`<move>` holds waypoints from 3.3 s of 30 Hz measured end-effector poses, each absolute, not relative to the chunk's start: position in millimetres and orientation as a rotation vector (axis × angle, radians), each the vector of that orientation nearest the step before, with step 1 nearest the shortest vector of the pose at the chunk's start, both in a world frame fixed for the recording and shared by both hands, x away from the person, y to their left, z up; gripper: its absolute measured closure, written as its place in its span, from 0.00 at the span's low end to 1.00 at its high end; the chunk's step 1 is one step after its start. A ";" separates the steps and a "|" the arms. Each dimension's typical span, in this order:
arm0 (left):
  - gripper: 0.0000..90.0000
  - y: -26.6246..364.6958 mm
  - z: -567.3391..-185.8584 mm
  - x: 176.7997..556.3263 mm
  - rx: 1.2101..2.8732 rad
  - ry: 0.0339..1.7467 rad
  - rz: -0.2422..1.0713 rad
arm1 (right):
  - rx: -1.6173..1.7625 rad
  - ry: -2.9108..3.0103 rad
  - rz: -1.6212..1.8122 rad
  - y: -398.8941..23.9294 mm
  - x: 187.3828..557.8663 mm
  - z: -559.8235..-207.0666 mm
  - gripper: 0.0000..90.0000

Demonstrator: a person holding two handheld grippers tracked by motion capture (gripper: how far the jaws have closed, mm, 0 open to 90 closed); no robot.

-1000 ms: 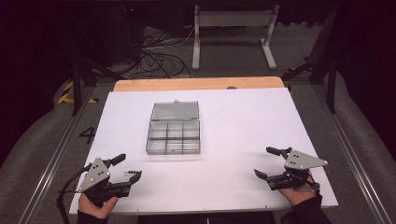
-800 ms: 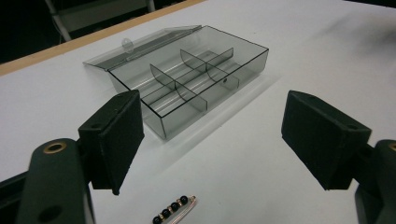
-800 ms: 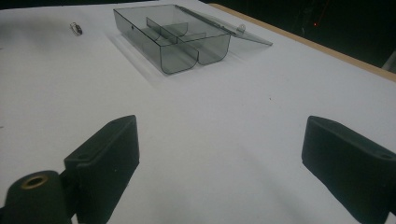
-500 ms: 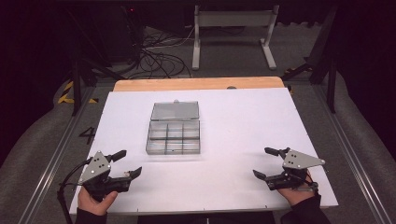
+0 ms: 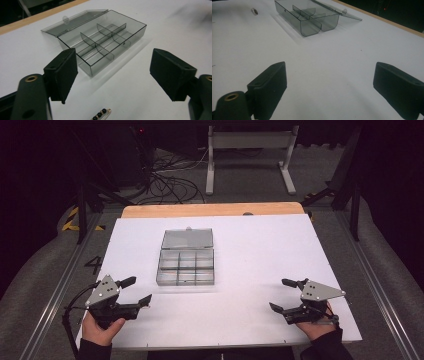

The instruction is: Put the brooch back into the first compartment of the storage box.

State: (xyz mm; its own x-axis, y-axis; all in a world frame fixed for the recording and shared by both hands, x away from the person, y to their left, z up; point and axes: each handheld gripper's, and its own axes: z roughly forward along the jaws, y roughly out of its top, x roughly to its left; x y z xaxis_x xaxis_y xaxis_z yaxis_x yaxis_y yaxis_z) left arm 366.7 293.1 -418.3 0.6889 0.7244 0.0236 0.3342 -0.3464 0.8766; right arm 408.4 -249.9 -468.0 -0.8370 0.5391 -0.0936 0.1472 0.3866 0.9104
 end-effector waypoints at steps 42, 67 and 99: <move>0.39 291.8 -418.8 383.8 2.277 0.823 0.410 | 0.584 2.302 1.439 -247.8 408.0 -468.9 0.15; 0.50 288.3 -440.5 406.4 2.493 0.870 0.333 | 0.565 2.315 1.433 -245.8 408.1 -469.8 0.15; 0.68 282.9 -461.4 420.7 2.654 0.851 0.248 | 0.571 2.318 1.439 -246.2 409.0 -470.6 0.15</move>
State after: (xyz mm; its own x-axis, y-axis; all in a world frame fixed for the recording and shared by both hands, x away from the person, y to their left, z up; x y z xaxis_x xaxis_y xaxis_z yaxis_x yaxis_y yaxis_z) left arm 420.7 282.9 -461.4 0.8053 0.5897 0.0610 0.5299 -0.7623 0.3716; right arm 409.0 -246.2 -470.6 -0.8568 0.5089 -0.0831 0.1512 0.4021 0.9030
